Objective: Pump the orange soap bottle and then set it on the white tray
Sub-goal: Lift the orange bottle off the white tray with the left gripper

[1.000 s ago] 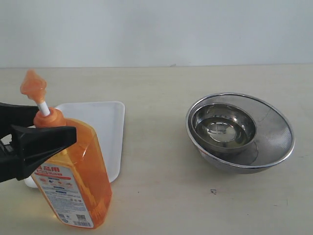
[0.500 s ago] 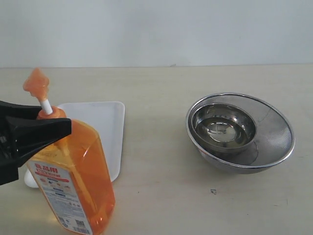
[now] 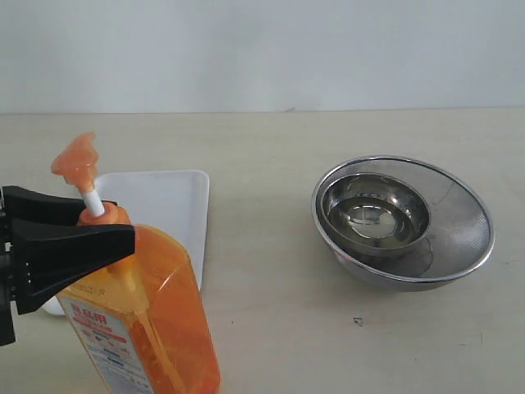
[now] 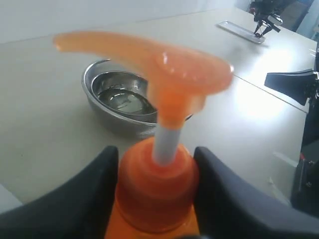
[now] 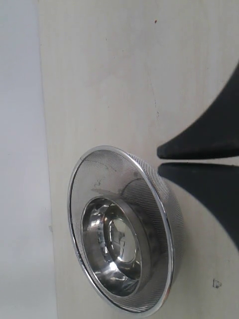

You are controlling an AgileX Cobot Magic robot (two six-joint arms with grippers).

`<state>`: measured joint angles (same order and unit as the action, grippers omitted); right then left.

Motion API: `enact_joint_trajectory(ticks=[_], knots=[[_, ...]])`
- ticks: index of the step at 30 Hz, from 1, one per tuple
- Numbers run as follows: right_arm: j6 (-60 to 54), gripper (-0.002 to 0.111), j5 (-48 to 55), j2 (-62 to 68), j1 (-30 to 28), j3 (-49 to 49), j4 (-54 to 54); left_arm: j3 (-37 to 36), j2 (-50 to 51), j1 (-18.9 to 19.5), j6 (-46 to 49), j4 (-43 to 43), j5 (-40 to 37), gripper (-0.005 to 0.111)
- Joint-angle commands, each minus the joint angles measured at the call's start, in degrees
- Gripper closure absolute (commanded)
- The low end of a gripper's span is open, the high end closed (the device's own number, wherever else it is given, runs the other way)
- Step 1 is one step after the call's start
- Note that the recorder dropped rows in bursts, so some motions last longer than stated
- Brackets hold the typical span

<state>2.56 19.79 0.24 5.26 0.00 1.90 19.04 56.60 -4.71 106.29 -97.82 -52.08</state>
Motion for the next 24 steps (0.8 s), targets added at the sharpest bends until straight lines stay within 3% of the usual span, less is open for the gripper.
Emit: enact_joint_trajectory(ticks=[1,9,16,18,24], knots=[[0.0,0.109,-0.6,-0.2,-0.1,0.0,-0.1,2.3,-0.3,0.0,-2.4,-2.1,-0.7,0.102],[0.0,0.109,-0.6,-0.2,-0.1,0.0,-0.1,8.1,-0.3,0.0,-10.5,-2.1,3.5,0.102],[0.0,0.109,-0.6,-0.2,-0.1,0.0,-0.1,13.8,-0.3,-0.4,-20.7,-2.1,13.3,0.102],[0.0,0.109,-0.6,-0.2,-0.1,0.0,-0.1,15.6,-0.3,-3.2,-21.8,-2.1,17.2,0.102],[0.0,0.109,-0.6,-0.2,-0.1,0.0,-0.1,25.5,7.4,-18.0,-23.5,-2.1,35.3,0.102]])
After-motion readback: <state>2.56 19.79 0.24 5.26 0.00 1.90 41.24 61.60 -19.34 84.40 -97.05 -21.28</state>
